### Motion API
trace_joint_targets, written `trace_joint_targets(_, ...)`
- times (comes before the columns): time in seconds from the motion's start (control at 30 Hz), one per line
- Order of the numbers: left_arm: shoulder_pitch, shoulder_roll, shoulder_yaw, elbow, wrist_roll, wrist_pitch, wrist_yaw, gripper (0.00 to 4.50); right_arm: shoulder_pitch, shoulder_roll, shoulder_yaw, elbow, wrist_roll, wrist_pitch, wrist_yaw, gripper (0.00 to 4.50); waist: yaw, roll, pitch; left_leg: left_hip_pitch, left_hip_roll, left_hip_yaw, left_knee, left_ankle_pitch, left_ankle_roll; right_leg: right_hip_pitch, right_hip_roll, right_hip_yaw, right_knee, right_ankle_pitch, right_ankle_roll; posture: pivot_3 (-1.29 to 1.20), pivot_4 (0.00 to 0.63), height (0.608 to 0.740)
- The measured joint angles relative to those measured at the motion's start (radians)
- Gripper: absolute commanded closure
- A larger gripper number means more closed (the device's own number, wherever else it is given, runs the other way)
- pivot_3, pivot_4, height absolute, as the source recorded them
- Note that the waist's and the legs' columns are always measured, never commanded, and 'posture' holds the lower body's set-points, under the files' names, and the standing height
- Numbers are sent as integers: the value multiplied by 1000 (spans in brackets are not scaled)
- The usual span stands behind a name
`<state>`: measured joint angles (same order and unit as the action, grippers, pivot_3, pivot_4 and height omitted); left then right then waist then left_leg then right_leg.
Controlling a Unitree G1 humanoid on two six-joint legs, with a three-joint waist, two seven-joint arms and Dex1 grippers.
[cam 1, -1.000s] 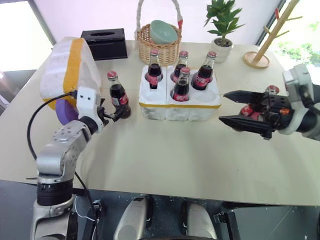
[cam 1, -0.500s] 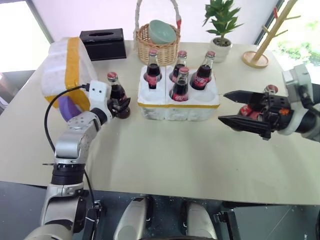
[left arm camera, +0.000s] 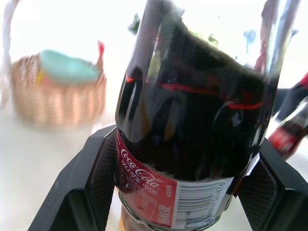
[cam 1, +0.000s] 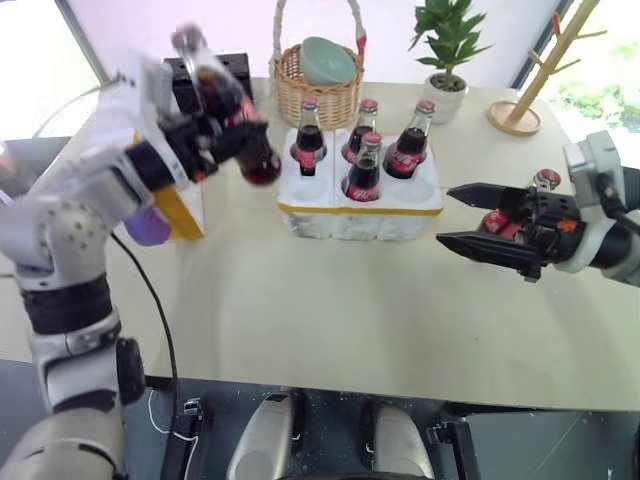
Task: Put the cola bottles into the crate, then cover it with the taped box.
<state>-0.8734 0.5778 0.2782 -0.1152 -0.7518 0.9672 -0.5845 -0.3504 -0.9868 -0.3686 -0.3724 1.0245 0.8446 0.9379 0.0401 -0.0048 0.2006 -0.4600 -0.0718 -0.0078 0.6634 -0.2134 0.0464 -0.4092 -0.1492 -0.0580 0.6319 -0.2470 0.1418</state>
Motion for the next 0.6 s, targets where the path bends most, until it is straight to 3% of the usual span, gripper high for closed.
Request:
trace_joint_targets(0.3,-72,-113,-201,275,152,-174,-99,1703,20,12,-13,-23,7,0,-28,0,-1,-1,0,-1,0,1,0,2,-2,-1,0,0,0,1,2,0,150,736)
trace_joint_targets(0.6,-62,-113,-329,360,308,-305,-196,1703,65,15,-40,-39,13,-1,-48,0,-1,-1,1,-1,0,1,0,0,0,-1,-1,1,0,2,1,0,150,736)
